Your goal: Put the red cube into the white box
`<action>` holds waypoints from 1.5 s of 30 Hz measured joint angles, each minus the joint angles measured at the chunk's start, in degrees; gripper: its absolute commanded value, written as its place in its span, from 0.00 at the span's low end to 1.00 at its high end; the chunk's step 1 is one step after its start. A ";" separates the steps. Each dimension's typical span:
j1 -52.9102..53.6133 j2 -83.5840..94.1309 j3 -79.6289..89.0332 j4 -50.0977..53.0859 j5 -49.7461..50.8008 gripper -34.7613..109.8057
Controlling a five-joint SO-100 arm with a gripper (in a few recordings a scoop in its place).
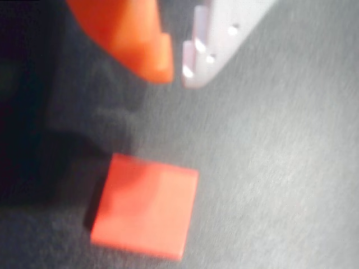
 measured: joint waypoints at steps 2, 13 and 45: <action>-0.26 -2.90 -2.02 0.00 0.00 0.37; -2.64 -12.22 -4.04 -6.59 5.01 0.43; -2.99 -21.18 -4.13 -15.82 10.99 0.24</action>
